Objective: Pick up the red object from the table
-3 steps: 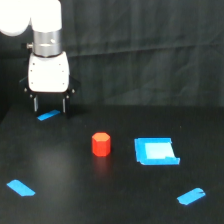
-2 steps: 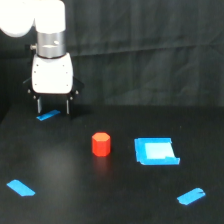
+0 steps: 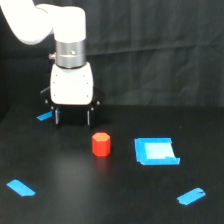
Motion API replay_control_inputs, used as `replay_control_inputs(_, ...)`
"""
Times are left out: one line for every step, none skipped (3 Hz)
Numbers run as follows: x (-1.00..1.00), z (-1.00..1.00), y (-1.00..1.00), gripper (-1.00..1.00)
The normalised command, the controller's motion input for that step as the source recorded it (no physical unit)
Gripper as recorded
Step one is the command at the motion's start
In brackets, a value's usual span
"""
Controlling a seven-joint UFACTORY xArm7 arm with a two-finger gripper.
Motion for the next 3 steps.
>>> replay_control_inputs(0.88,-0.31,-0.95,1.00)
replay_control_inputs(0.28,-0.08,-0.88,0.98)
replay_control_inputs(0.02,-0.24,-0.88,0.96)
